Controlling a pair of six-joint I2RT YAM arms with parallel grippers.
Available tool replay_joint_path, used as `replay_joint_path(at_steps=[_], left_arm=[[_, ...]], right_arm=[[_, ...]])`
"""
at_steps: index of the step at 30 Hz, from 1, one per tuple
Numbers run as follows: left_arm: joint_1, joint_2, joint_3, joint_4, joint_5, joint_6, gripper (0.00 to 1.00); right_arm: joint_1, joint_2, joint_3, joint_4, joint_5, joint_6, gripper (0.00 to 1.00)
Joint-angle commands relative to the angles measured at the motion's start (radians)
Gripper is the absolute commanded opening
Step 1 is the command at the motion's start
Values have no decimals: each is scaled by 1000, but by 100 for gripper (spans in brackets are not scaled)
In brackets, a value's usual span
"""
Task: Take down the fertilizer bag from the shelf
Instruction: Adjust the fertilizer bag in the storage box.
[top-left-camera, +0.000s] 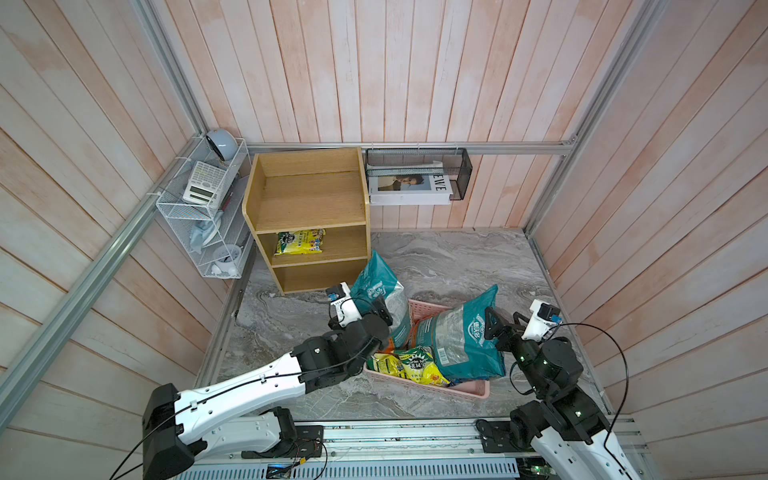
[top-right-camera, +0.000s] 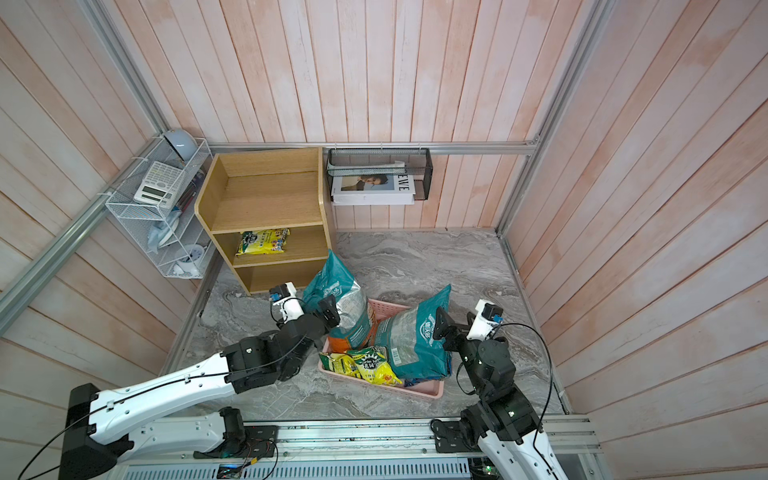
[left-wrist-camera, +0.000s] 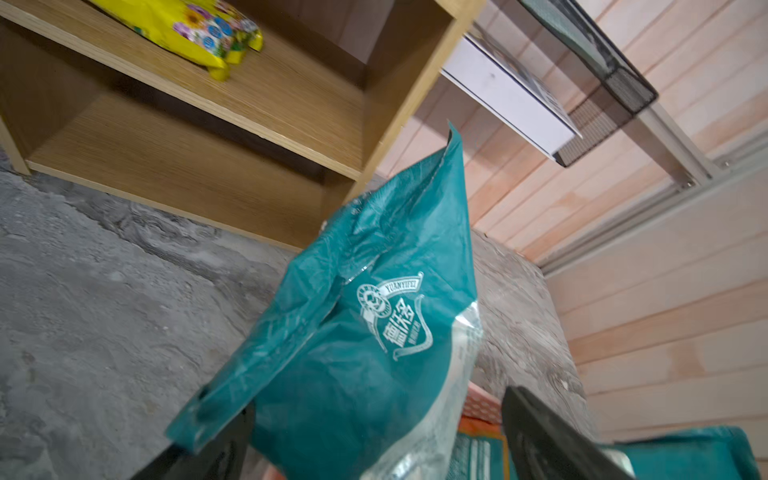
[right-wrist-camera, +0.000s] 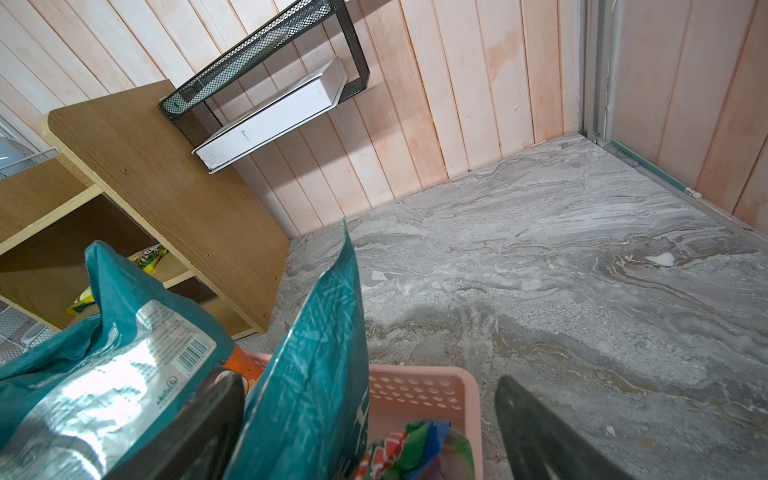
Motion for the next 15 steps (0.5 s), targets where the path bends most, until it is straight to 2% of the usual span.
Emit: replay_joint_path(at_steps=[1, 3, 4, 7, 10, 14, 15], left_arm=[[41, -97, -72, 133, 75, 134, 94], [41, -125, -93, 187, 146, 151, 92], [41, -128, -85, 182, 153, 152, 91], [41, -111, -76, 180, 141, 167, 78], [41, -78, -53, 165, 140, 168, 75], [41, -109, -17, 22, -45, 101, 71], [41, -134, -20, 5, -81, 100, 76]], right_arm=[[-2, 8, 2, 4, 10, -19, 98], [-1, 12, 4, 14, 10, -23, 98], [-1, 15, 5, 20, 10, -25, 98], [-2, 26, 6, 42, 7, -32, 98], [-2, 42, 4, 63, 7, -37, 98], [-1, 70, 2, 83, 3, -44, 98], [-2, 74, 2, 84, 0, -44, 98]])
